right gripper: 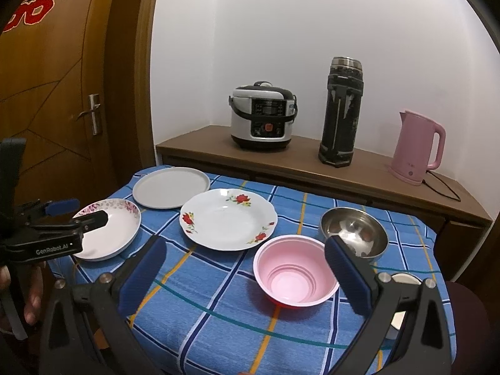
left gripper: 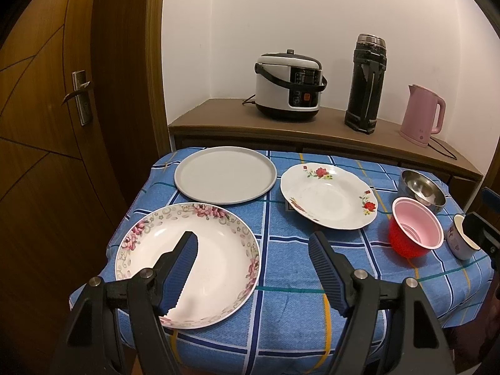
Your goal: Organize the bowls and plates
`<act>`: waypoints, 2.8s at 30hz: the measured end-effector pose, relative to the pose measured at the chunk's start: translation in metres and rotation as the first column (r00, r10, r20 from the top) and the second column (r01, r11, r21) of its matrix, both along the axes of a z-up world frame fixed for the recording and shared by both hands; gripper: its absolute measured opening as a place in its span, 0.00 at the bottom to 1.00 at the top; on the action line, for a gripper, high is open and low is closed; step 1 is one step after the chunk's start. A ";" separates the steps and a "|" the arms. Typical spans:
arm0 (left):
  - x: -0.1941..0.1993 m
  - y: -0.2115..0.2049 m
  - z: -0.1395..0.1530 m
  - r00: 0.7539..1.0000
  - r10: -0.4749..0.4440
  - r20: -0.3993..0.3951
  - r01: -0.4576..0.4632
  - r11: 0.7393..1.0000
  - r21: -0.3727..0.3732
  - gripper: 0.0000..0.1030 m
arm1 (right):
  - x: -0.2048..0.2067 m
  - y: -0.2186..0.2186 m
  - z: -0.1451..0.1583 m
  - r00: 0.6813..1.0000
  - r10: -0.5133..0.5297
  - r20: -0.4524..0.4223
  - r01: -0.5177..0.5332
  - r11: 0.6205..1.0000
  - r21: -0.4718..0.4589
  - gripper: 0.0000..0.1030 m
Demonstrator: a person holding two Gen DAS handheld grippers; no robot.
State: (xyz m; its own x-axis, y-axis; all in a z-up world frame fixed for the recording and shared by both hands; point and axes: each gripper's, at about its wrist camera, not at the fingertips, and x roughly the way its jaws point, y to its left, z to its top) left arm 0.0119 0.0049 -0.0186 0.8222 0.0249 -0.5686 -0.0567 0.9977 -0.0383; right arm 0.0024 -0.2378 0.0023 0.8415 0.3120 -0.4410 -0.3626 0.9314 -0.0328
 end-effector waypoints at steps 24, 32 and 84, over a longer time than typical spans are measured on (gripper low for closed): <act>0.011 0.011 -0.009 1.000 0.002 -0.018 -0.003 1.000 -0.016 0.73 | 0.013 0.022 -0.007 0.999 0.018 -0.031 -0.019 0.999 -0.027 0.99; 0.016 0.020 -0.014 0.999 0.019 -0.026 -0.019 1.000 -0.008 0.73 | 0.027 0.038 -0.014 0.997 0.051 -0.064 -0.053 0.998 -0.033 0.93; 0.034 0.143 -0.077 0.954 0.199 -0.224 -0.218 0.974 -0.066 0.28 | 0.115 0.199 -0.098 0.837 0.354 -0.416 -0.391 0.920 -0.004 0.17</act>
State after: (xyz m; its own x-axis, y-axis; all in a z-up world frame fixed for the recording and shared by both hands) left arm 0.0460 0.1474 -0.0959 0.6628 0.1242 -0.7385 -0.2798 0.9558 -0.0904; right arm 0.1178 -0.0386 -0.0960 0.4143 0.5121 -0.7524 -0.6807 0.7231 0.1174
